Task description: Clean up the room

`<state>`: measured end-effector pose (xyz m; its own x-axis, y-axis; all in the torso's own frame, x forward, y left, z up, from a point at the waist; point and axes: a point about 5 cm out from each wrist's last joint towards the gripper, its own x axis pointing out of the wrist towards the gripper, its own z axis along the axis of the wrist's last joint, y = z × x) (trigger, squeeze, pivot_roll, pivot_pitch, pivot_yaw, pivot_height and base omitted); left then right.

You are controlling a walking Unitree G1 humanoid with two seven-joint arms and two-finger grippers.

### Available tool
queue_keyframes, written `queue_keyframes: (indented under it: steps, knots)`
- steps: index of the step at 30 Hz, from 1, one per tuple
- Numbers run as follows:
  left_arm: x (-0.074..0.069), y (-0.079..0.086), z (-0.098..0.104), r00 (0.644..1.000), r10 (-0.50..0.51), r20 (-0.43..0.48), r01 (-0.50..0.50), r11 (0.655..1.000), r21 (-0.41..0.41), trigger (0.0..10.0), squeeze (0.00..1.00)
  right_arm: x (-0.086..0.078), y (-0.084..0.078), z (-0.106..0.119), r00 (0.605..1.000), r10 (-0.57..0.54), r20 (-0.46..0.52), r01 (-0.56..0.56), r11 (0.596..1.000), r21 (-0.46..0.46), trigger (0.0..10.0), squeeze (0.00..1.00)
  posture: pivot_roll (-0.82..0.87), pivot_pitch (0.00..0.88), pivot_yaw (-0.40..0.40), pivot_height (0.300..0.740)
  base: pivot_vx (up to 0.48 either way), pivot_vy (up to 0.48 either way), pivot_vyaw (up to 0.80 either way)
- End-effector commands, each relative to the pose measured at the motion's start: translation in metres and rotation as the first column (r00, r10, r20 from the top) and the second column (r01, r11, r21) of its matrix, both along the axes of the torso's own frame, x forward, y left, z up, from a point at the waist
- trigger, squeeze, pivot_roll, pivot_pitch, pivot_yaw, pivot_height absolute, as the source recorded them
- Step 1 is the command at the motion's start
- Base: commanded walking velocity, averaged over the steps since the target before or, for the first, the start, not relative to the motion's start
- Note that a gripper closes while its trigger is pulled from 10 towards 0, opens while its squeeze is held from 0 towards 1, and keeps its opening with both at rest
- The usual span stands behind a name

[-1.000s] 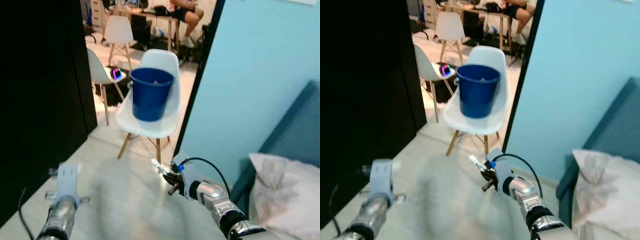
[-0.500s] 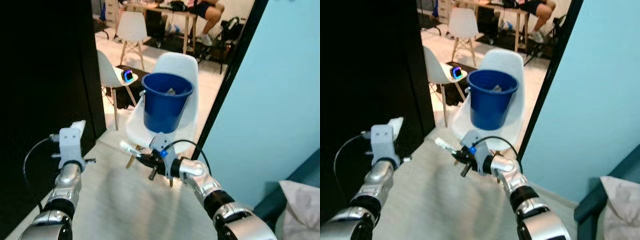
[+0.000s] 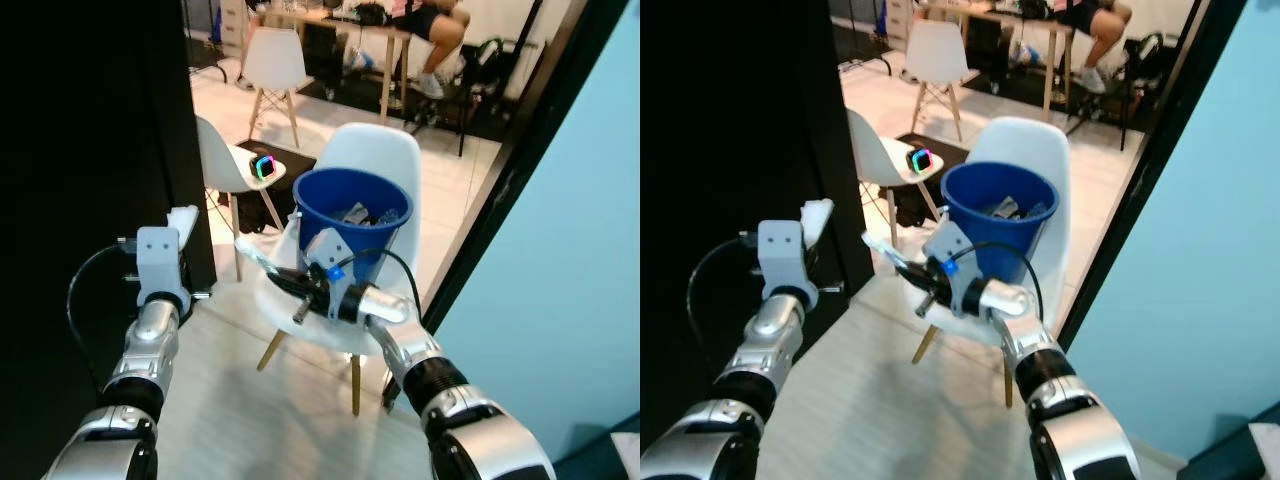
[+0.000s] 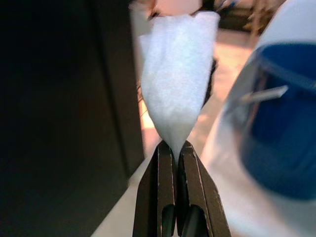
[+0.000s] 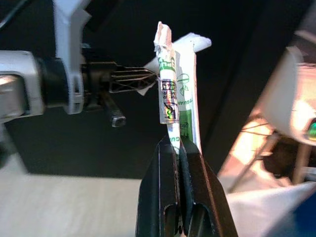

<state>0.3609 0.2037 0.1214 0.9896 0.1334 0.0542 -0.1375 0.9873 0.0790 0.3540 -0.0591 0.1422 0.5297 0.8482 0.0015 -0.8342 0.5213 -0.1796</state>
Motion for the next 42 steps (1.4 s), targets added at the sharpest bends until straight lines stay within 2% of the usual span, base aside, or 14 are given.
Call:
queue_keyframes:
  steps: [1, 9, 17, 22, 23, 25, 27, 31, 33, 34, 38, 40, 41, 42]
  knots:
    - [0.005, -0.01, 0.01, 0.999, -0.037, 0.037, 0.038, 0.999, -0.009, 10.0, 0.0, 0.005, -0.008, 0.006, 0.999, -0.043, 0.002, 0.043, 0.999, 0.033, 10.0, 0.0, 0.09, 0.0, -0.052, 0.74, 0.48, 0.0, 0.0]
    - [0.009, -0.024, 0.026, 0.988, -0.123, 0.094, 0.127, 0.991, -0.032, 10.0, 0.0, 0.016, -0.011, 0.023, 0.989, -0.139, 0.041, 0.137, 0.99, 0.039, 10.0, 0.0, 0.09, 0.0, -0.048, 0.74, 0.48, 0.0, 0.0]
    - [0.01, -0.037, 0.03, 0.97, -0.211, 0.117, 0.218, 0.975, -0.05, 10.0, 0.0, 0.019, -0.008, 0.021, 0.978, -0.202, 0.051, 0.203, 0.979, -0.008, 10.0, 0.0, 0.09, 0.0, -0.047, 0.74, 0.48, 0.0, 0.0]
    - [0.002, -0.071, 0.035, 0.872, -0.463, 0.16, 0.475, 0.879, -0.043, 10.0, 0.0, 0.023, -0.013, 0.013, 0.953, -0.296, 0.058, 0.301, 0.949, -0.097, 10.0, 0.0, 0.09, 0.0, -0.046, 0.74, 0.436, 0.0, 0.0]
    - [0.002, -0.071, 0.035, 0.872, -0.463, 0.16, 0.475, 0.879, -0.043, 10.0, 0.0, 0.023, -0.013, 0.013, 0.953, -0.296, 0.058, 0.301, 0.949, -0.097, 10.0, 0.0, 0.09, 0.0, -0.046, 0.74, 0.281, 0.0, 0.0]
    - [-0.002, -0.083, 0.037, 0.82, -0.547, 0.168, 0.558, 0.829, -0.025, 10.0, 0.0, 0.025, -0.019, 0.005, 0.934, -0.353, 0.049, 0.356, 0.922, -0.151, 10.0, 0.0, 0.09, 0.0, -0.045, 0.74, 0.0, 0.0, 0.0]
    - [-0.003, -0.087, 0.036, 0.805, -0.573, 0.152, 0.578, 0.816, 0.013, 10.0, 0.0, 0.025, -0.023, -0.001, 0.923, -0.383, 0.045, 0.384, 0.902, -0.196, 10.0, 0.0, 0.09, 0.0, -0.046, 0.74, 0.0, 0.0, 0.0]
    - [-0.003, -0.089, 0.035, 0.8, -0.584, 0.139, 0.584, 0.811, 0.041, 10.0, 0.0, 0.025, -0.025, -0.005, 0.916, -0.399, 0.043, 0.398, 0.89, -0.224, 10.0, 0.0, 0.09, 0.0, -0.046, 0.74, 0.0, 0.0, 0.0]
    - [-0.003, -0.089, 0.033, 0.797, -0.594, 0.111, 0.588, 0.805, 0.083, 10.0, 0.0, 0.026, -0.03, -0.01, 0.896, -0.442, 0.04, 0.437, 0.861, -0.262, 10.0, 0.0, 0.09, 0.0, -0.044, 0.74, 0.0, 0.0, 0.0]
    - [-0.003, -0.088, 0.03, 0.796, -0.6, 0.086, 0.59, 0.799, 0.117, 10.0, 0.0, 0.026, -0.035, -0.016, 0.869, -0.493, 0.048, 0.483, 0.823, -0.3, 10.0, 0.0, 0.08, 0.0, -0.041, 0.74, 0.0, 0.0, 0.0]
    - [-0.003, -0.087, 0.03, 0.792, -0.605, 0.081, 0.595, 0.795, 0.118, 10.0, 0.0, 0.026, -0.038, -0.021, 0.848, -0.529, 0.04, 0.512, 0.796, -0.322, 10.0, 0.0, 0.08, 0.0, -0.04, 0.74, 0.0, 0.0, 0.0]
    - [-0.004, -0.088, 0.03, 0.782, -0.618, 0.075, 0.609, 0.785, 0.114, 10.0, 0.0, 0.026, -0.044, -0.027, 0.811, -0.583, 0.037, 0.557, 0.752, -0.354, 10.0, 0.0, 0.08, 0.0, -0.04, 0.74, 0.0, 0.0, 0.0]
    - [-0.004, -0.088, 0.03, 0.782, -0.618, 0.075, 0.609, 0.785, 0.114, 10.0, 0.0, 0.026, -0.044, -0.027, 0.811, -0.583, 0.037, 0.557, 0.752, -0.354, 10.0, 0.0, 0.08, 0.0, -0.04, 0.74, 0.0, 0.0, 0.0]
    - [-0.006, -0.089, 0.03, 0.775, -0.627, 0.071, 0.619, 0.778, 0.111, 10.0, 0.0, 0.026, -0.049, -0.031, 0.774, -0.632, 0.034, 0.598, 0.712, -0.37, 10.0, 0.0, 0.08, 0.0, -0.04, 0.74, 0.0, 0.0, 0.0]
